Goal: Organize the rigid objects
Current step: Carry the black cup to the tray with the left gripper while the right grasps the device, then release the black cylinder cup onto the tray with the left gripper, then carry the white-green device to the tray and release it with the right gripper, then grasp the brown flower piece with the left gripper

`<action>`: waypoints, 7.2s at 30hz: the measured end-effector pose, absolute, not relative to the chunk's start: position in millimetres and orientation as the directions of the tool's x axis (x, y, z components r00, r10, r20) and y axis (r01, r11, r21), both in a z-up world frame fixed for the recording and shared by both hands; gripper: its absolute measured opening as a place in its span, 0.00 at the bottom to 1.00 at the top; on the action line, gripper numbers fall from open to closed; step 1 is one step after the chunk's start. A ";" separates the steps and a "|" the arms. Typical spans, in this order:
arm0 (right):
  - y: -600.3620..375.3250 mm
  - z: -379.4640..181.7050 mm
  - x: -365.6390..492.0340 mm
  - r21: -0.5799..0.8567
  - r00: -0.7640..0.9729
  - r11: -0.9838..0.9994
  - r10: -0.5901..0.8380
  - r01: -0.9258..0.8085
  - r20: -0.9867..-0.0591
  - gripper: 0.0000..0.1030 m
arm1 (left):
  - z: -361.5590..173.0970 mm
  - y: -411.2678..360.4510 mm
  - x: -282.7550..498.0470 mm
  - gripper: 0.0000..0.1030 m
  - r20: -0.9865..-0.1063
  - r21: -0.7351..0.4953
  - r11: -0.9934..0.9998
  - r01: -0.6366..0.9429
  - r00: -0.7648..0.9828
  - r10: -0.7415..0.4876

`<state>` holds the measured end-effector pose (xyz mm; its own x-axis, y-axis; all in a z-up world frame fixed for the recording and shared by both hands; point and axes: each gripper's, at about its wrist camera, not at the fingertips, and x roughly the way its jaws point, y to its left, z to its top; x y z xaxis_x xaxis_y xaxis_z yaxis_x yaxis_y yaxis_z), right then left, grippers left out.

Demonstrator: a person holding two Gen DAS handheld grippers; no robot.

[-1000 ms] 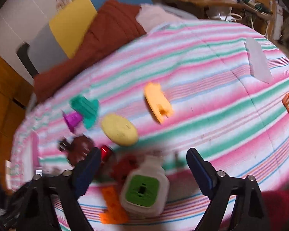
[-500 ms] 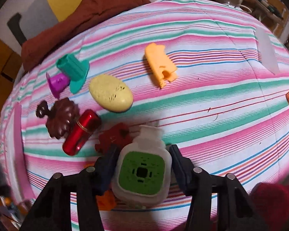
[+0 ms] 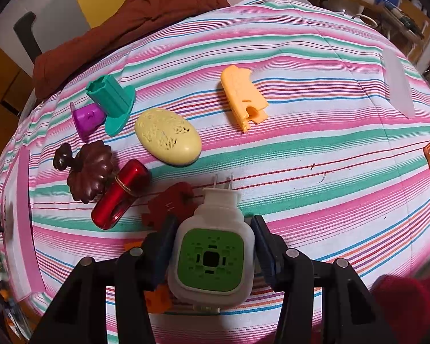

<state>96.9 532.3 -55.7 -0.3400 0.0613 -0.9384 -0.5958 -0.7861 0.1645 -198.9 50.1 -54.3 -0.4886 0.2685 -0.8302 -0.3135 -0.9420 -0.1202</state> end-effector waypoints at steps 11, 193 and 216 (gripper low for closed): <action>524.1 -58.1 84.4 0.119 -0.332 -0.819 0.091 -0.562 -0.939 0.52 | -73.0 51.6 -241.7 0.43 -0.848 -0.035 -0.960 -0.276 -0.500 0.175; 281.0 6.7 4.9 0.122 -0.650 -0.991 -0.056 -0.057 -0.758 0.81 | -32.0 -6.5 -24.6 0.50 -0.781 -0.152 -0.949 -0.276 -0.555 0.286; 548.9 -5.8 98.9 0.236 -0.571 -0.705 0.284 -0.669 -0.771 0.94 | 4.9 164.7 -12.1 0.50 -0.748 -0.147 -0.754 -0.640 -0.427 0.509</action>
